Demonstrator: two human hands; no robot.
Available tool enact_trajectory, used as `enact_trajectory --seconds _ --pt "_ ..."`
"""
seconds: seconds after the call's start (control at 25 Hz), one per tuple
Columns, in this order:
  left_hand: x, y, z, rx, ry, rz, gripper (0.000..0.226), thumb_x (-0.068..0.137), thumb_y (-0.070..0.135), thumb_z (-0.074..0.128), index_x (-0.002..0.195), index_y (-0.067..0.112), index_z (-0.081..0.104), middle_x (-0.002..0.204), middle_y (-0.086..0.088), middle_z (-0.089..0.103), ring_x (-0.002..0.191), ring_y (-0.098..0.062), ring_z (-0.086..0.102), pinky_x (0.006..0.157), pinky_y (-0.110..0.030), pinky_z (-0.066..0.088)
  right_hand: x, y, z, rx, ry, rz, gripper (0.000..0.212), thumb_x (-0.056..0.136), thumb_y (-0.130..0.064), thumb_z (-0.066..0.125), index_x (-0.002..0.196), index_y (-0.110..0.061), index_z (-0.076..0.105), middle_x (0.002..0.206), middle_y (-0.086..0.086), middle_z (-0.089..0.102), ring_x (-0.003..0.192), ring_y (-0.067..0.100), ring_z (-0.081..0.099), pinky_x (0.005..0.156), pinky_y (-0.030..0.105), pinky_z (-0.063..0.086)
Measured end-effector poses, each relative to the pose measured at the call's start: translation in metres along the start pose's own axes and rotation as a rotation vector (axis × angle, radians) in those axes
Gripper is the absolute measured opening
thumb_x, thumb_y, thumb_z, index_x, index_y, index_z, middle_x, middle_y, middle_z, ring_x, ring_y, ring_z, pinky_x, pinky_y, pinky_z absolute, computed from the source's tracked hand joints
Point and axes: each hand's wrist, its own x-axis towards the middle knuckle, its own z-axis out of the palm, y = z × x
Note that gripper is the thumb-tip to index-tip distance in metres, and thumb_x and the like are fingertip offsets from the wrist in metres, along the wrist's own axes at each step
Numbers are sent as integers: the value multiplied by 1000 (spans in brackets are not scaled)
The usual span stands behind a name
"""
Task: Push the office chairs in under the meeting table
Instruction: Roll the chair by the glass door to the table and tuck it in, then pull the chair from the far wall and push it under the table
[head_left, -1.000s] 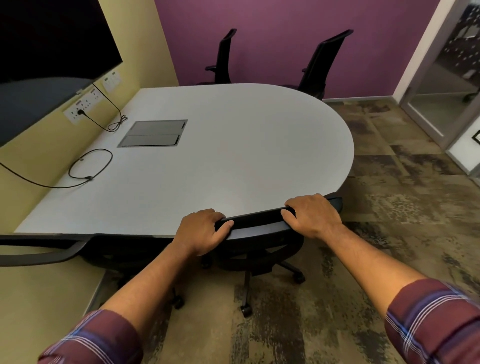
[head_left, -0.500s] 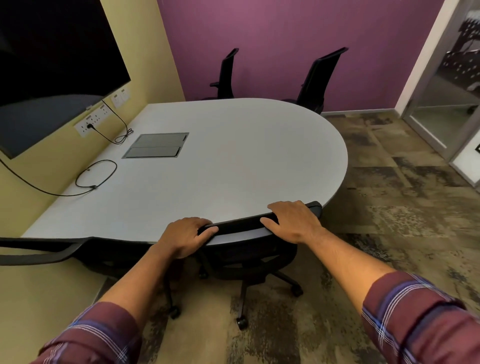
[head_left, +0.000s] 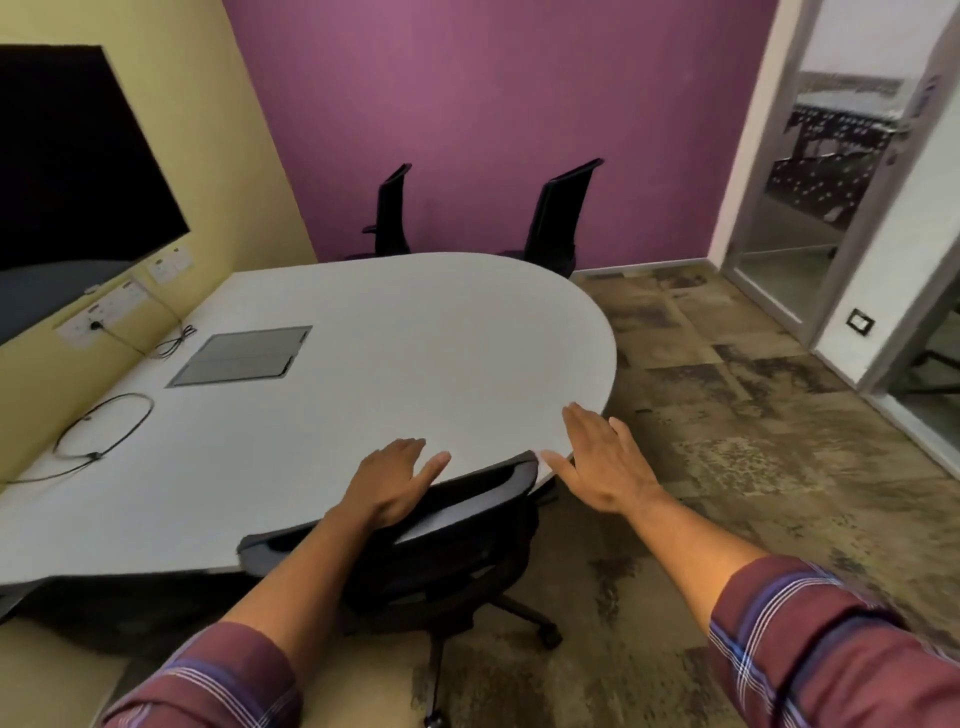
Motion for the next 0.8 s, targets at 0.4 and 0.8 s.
enact_trajectory --seconds 0.4,0.8 --pt "164 183 71 134 2 319 100 98 85 9 171 16 18 180 -8 15 166 -27 7 135 -52 5 -7 158 -22 -25 141 356 88 108 -67 27 171 -11 1 181 10 -1 168 27 2 136 52 6" --pt "375 302 150 162 -19 446 110 91 90 -5 172 18 9 181 -7 0 166 -27 -9 132 -48 -9 95 338 -21 -56 118 542 93 105 -72 24 171 -10 1 181 11 1 167 29 5 136 50 9"
